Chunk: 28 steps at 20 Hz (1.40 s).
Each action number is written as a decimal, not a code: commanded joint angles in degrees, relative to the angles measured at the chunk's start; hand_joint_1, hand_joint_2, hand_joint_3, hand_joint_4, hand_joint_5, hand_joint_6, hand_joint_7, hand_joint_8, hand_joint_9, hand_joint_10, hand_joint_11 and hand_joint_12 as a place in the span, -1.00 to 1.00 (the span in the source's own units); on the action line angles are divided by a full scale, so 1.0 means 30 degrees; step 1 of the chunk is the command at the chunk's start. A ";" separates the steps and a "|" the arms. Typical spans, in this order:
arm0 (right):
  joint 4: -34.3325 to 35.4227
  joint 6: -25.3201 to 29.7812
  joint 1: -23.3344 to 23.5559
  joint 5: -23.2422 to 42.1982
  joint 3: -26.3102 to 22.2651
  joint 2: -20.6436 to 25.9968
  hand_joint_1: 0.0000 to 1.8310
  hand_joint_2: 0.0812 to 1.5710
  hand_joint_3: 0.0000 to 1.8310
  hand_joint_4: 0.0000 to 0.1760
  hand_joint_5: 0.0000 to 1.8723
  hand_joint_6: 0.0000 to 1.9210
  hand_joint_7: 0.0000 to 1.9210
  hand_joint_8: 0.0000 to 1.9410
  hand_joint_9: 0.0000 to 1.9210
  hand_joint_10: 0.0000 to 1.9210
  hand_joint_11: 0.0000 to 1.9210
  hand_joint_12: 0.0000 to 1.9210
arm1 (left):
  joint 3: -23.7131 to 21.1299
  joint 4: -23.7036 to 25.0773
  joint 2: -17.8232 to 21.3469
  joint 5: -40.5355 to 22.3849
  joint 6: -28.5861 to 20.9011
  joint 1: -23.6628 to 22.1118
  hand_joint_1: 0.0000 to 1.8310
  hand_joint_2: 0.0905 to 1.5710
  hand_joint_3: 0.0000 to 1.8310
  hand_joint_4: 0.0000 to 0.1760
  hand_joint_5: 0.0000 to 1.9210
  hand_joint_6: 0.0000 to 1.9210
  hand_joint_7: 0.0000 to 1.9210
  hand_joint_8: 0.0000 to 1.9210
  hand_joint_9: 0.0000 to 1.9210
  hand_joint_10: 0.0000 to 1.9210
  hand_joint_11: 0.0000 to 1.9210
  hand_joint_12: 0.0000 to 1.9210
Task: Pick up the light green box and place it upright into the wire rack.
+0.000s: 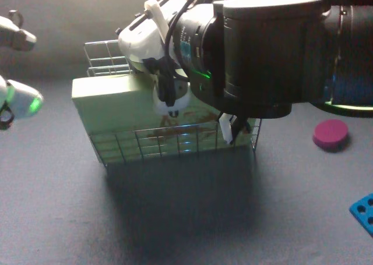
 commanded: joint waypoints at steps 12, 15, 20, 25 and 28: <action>-0.1951 -0.0067 0.1592 -0.0246 -0.2787 0.2614 -0.33 0.15 -1.00 -0.73 -0.70 -1.00 -0.70 -1.00 -0.74 -1.00 -1.00 0.08 | -0.0942 0.1783 -0.0316 -0.0674 -0.0316 -0.0667 -0.71 0.48 -1.00 0.47 -0.76 -1.00 -0.82 -1.00 -0.80 -1.00 -1.00 -0.39; -0.2121 0.0027 0.2152 -0.0928 -0.4878 0.4339 -0.38 0.09 -1.00 -0.72 -0.70 -1.00 -0.70 -1.00 -0.75 -1.00 -1.00 0.05 | -0.1073 0.1813 -0.0354 -0.0632 -0.0309 -0.0818 -0.71 0.48 -1.00 0.46 -0.75 -1.00 -0.82 -1.00 -0.80 -1.00 -1.00 -0.41; -0.3842 0.0585 0.2223 -0.0779 -0.9328 0.8817 -0.39 0.09 -1.00 -0.72 -0.71 -1.00 -0.72 -1.00 -0.77 -1.00 -1.00 0.02 | -0.1144 0.1903 -0.0364 -0.0709 -0.0261 -0.0854 -0.71 0.48 -1.00 0.47 -0.75 -1.00 -0.82 -1.00 -0.80 -1.00 -1.00 -0.38; -0.3748 0.1058 0.1944 -0.0918 -1.2292 1.1993 -0.39 0.22 -0.99 -0.82 -0.60 -0.99 -0.45 -0.96 -0.45 -0.88 -0.86 0.34 | -0.1123 0.1920 -0.0360 -0.0778 -0.0234 -0.0858 -0.66 0.47 -1.00 0.30 -0.72 -0.99 -0.78 -0.99 -0.77 -0.99 -1.00 -0.32; -0.2589 0.0858 0.2471 -0.2095 -1.3627 1.3653 -0.16 0.24 -1.00 -1.00 -0.20 -0.92 -0.44 -0.06 -0.44 0.94 -0.07 0.99 | -0.1228 0.1920 -0.0343 -0.0764 -0.0234 -0.0847 -0.51 0.45 -1.00 -0.79 -0.36 -0.98 -0.32 -0.97 -0.32 -0.93 -0.78 0.04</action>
